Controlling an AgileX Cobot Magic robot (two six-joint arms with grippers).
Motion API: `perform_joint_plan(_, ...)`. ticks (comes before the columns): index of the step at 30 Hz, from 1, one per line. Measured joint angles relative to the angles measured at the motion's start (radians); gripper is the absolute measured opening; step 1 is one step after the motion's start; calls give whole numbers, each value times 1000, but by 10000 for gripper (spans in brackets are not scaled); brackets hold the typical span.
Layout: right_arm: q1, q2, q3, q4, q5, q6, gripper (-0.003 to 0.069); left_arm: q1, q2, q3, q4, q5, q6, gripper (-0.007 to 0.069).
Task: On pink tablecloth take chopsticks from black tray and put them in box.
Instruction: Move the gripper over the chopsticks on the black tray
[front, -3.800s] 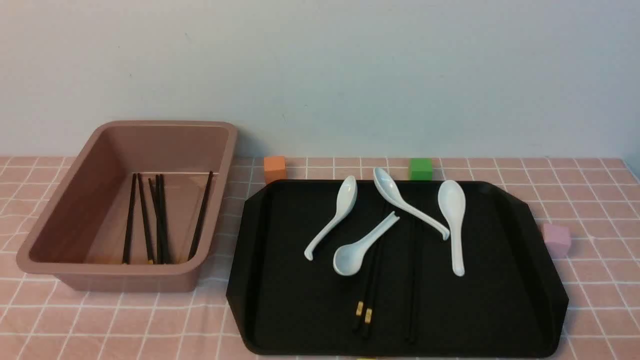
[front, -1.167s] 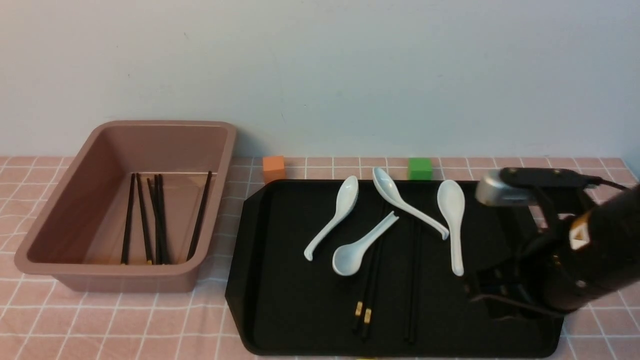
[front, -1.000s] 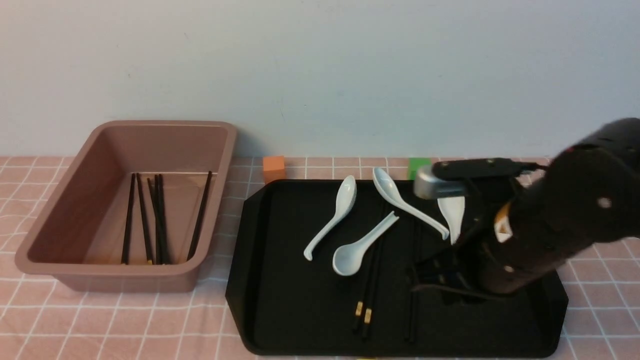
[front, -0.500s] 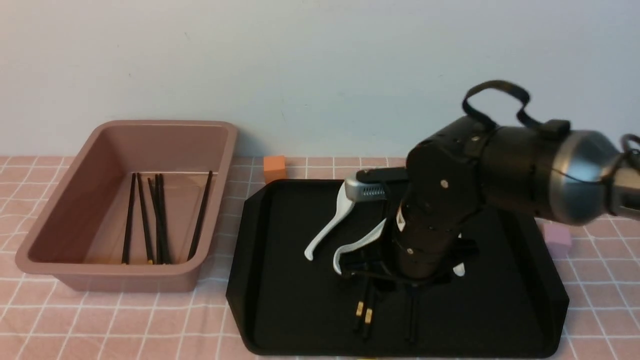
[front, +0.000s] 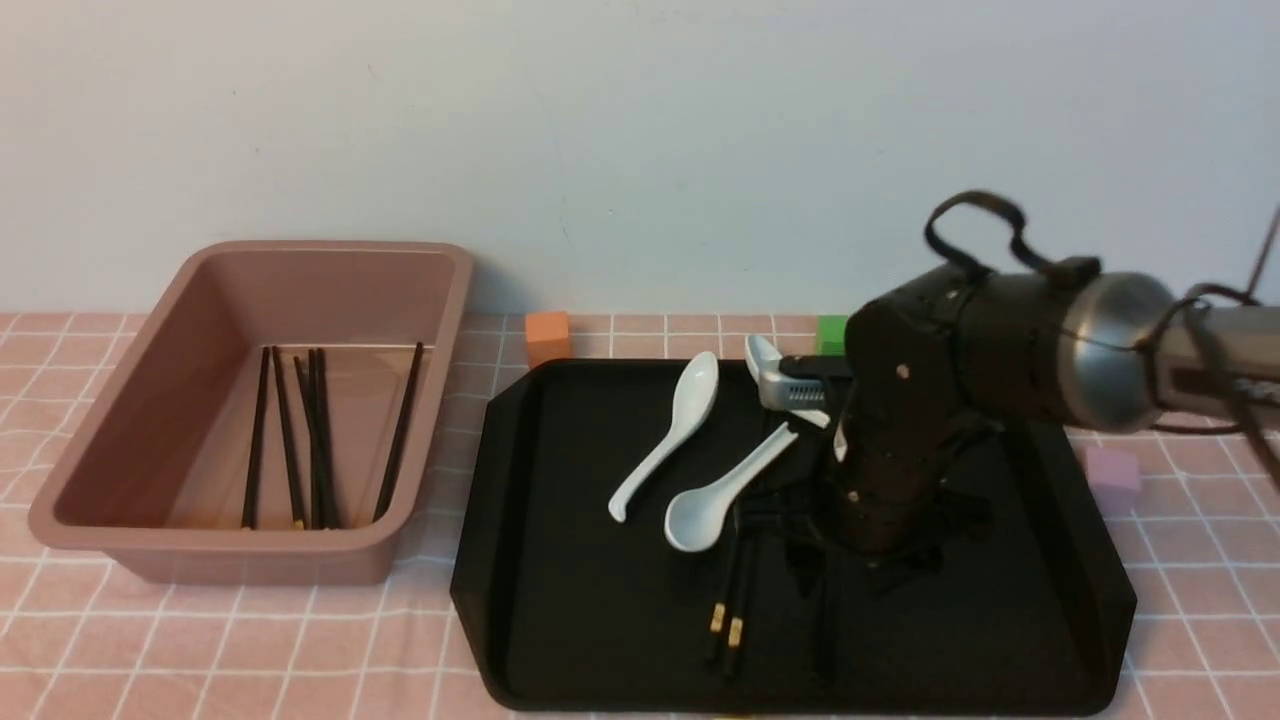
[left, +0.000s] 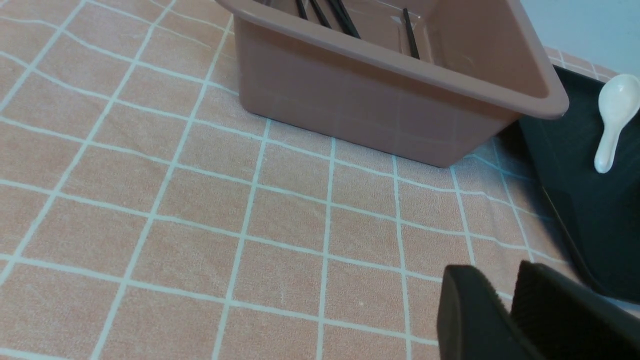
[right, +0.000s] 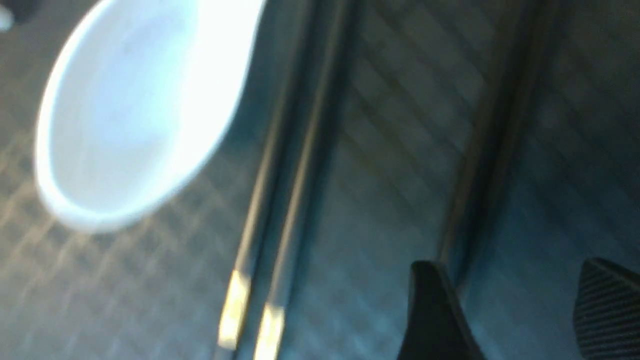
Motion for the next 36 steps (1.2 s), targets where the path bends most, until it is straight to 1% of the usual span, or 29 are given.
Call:
perform_joint_plan(2,0,27,0,0,-36,11,392,0,0,0,0,0,0,155)
perform_joint_plan(8,-1,57,-18,-29,-46,59,392,0,0,0,0,0,0,164)
perform_joint_plan(11,-2,60,-23,-29,-47,63,391,0,0,0,0,0,0,166)
perform_joint_plan(16,-3,65,-27,-27,-37,62,353,0,0,0,0,0,-1,171)
perform_joint_plan(17,-3,66,-28,-27,-33,62,334,0,0,0,0,0,-1,172)
perform_joint_plan(23,-8,67,-30,-41,3,59,130,0,0,0,0,0,-1,178)
perform_joint_plan(24,-11,67,-31,-41,6,57,106,0,0,0,0,0,-1,180)
perform_joint_plan(29,-12,59,-32,-36,22,39,105,0,0,0,0,0,-1,185)
perform_joint_plan(34,-12,23,-21,-29,80,6,105,0,0,0,0,0,-1,190)
perform_joint_plan(36,-12,-24,-13,-12,171,-28,105,0,0,0,0,0,-1,192)
